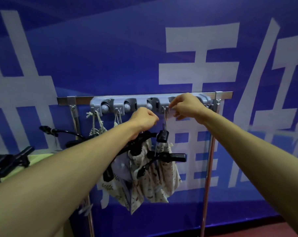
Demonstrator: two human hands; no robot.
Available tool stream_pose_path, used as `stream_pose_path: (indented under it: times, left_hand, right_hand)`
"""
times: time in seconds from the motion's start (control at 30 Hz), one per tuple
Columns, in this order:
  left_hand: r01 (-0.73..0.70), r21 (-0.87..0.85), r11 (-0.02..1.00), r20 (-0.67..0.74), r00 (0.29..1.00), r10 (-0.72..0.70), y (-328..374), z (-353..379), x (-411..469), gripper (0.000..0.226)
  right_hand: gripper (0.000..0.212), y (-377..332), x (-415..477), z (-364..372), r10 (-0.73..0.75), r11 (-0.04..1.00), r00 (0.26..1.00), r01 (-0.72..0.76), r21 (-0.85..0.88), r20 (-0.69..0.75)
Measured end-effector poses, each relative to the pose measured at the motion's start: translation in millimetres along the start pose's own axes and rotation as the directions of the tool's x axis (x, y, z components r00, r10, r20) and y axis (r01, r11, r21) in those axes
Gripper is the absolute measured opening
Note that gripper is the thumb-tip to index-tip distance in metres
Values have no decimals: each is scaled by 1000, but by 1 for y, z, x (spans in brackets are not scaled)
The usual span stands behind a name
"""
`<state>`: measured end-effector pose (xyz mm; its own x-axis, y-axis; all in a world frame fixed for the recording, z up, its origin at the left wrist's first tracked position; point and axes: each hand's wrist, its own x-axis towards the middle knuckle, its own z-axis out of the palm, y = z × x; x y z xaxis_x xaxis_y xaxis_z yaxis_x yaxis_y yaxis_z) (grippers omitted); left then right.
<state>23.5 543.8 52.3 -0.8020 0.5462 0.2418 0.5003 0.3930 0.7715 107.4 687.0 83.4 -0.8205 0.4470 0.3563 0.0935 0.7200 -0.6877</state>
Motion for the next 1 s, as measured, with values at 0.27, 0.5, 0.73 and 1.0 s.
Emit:
stream_pose_path:
  times: [0.27, 0.5, 0.73, 1.0]
  left_hand:
    - [7, 52, 999, -59, 998, -4, -34, -92, -65, 21]
    - [114, 80, 990, -126, 987, -104, -99, -196, -142, 21]
    - [237, 198, 951, -194, 961, -199, -172, -288, -244, 22]
    - [443, 265, 857, -352, 871, -342, -281, -341, -321, 14]
  right_hand:
    - [25, -83, -39, 47, -311, 946, 944, 297, -130, -108]
    - [13, -179, -74, 145, -483, 862, 843, 506, -43, 239]
    - [16, -249, -118, 259, -494, 834, 723, 551, 29, 483]
    - [21, -269, -156, 388, -497, 774, 660, 631, -56, 564]
